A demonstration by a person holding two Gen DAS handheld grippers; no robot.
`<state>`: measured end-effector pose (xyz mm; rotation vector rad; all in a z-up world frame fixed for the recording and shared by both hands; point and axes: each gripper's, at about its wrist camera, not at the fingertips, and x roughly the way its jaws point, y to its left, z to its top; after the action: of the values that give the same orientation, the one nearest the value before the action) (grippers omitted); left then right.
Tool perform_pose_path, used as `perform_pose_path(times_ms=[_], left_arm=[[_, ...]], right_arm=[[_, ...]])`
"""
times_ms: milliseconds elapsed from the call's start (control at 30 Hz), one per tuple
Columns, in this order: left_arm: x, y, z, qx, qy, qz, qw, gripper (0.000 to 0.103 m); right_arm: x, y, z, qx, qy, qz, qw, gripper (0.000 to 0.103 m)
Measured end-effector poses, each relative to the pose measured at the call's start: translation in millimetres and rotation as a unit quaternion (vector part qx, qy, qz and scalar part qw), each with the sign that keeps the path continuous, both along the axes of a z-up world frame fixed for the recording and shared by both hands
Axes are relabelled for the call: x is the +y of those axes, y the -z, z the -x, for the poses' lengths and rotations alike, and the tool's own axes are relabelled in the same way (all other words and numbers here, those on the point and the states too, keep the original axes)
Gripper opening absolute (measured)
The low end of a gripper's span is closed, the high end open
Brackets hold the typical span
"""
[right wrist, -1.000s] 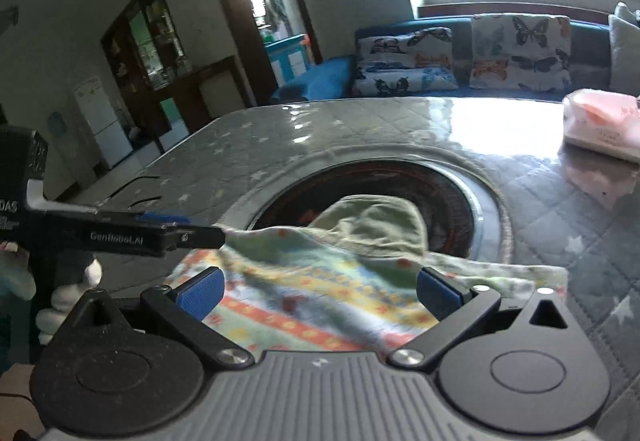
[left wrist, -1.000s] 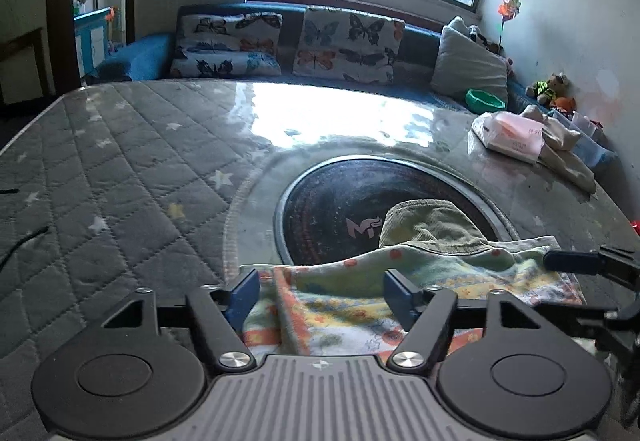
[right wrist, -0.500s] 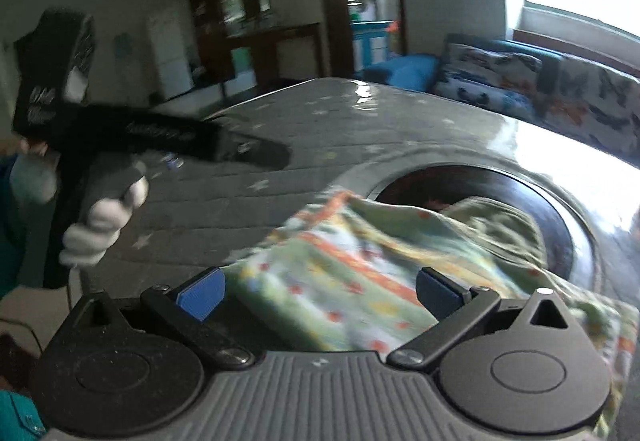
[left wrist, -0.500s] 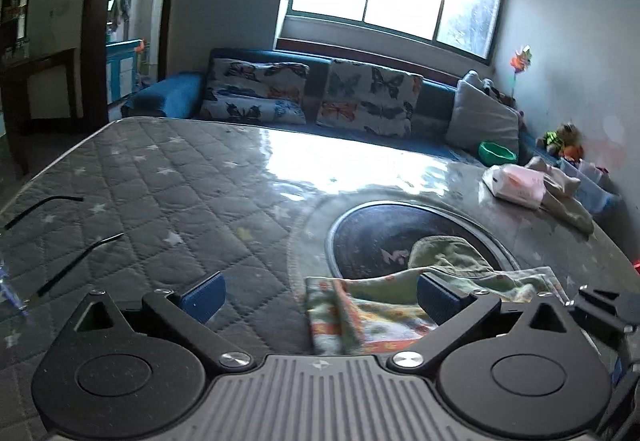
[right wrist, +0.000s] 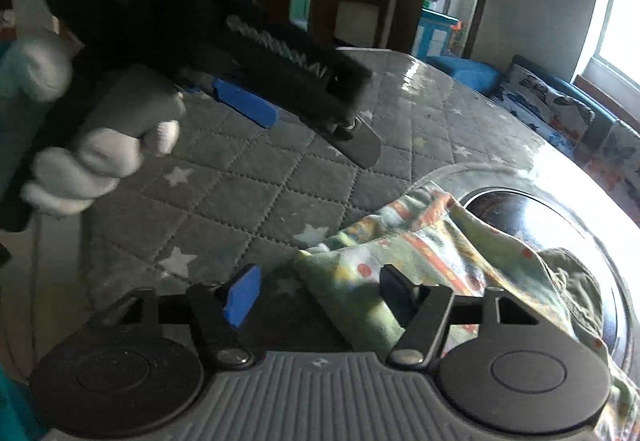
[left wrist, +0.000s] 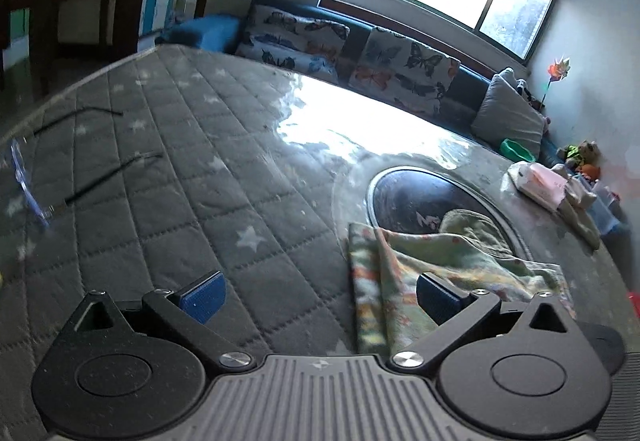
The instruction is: Fold clothes
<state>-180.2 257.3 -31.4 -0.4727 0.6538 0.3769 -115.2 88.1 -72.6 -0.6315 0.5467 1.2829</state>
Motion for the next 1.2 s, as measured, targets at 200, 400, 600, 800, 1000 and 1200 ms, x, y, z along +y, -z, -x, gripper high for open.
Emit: perform_pose_path(times_ms=[200, 400, 600, 800, 1000, 1200], left_arm=[[3, 5, -2, 0.002, -0.004, 0.04, 0.9992, 0.103], [8, 10, -7, 0.002, -0.017, 0.104, 0.9944, 0.103], [11, 14, -11, -0.002, -0.023, 0.171, 0.985, 0.103], [12, 21, -17, 0.002, -0.025, 0.228, 0.9734, 0.103], [14, 33, -30, -0.002, -0.017, 0.309, 0.9508, 0.098], [9, 40, -46, -0.002, -0.004, 0.334, 0.9425, 0.071]], right_arm=[[9, 7, 4, -0.022, 0.012, 0.016, 1.0, 0.044], [1, -1, -5, 0.0, 0.028, -0.009, 1.0, 0.023], [-11, -15, -16, 0.036, 0.042, -0.045, 0.997, 0.015], [-23, -29, -29, 0.07, 0.068, -0.081, 0.992, 0.014], [-34, -38, -35, 0.079, 0.077, -0.105, 0.988, 0.014], [-40, -41, -36, 0.086, 0.079, -0.115, 0.986, 0.014]])
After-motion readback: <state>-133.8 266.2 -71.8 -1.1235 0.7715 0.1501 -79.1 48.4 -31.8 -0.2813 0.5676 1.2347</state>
